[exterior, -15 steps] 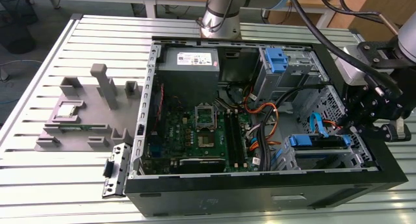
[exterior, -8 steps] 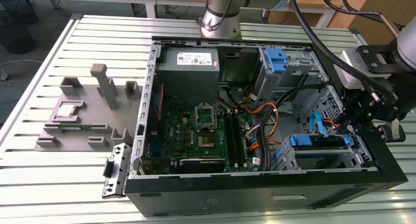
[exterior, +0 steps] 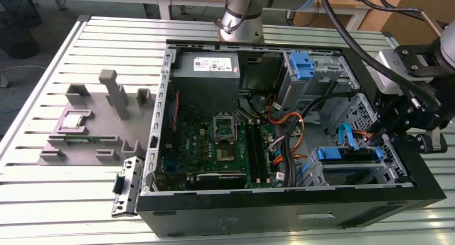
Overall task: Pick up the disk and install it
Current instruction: 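Insert the second disk wire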
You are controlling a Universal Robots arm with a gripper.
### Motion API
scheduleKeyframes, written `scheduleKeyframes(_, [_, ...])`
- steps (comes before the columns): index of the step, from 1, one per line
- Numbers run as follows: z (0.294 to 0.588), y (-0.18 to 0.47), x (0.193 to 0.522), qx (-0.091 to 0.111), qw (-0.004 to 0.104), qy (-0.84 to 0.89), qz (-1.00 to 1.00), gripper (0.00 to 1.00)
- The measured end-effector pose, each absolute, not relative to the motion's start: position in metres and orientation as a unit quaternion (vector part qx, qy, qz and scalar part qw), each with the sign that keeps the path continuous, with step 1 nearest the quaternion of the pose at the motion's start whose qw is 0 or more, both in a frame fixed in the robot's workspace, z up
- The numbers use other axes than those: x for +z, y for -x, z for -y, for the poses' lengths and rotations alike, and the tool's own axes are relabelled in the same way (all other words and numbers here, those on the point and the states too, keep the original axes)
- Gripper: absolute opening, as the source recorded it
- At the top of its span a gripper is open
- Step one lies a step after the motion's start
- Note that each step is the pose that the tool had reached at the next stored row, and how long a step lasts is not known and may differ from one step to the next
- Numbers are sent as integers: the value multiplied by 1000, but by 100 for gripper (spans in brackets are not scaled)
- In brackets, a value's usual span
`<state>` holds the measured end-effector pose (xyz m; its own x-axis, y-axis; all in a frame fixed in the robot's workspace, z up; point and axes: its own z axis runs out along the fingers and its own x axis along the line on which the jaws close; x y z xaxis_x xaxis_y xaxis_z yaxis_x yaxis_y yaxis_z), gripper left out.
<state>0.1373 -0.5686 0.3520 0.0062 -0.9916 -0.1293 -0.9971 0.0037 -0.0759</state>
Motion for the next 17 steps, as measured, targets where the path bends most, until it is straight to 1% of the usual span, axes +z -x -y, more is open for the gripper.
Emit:
scheduleKeyframes(5, [569,-137,352,19,73,706,-705,24])
scheduleKeyframes(6, [569,-137,352,19,73,706,-705,31])
scheduleKeyframes(17, [573,-139,343,19,73,705,-705,31])
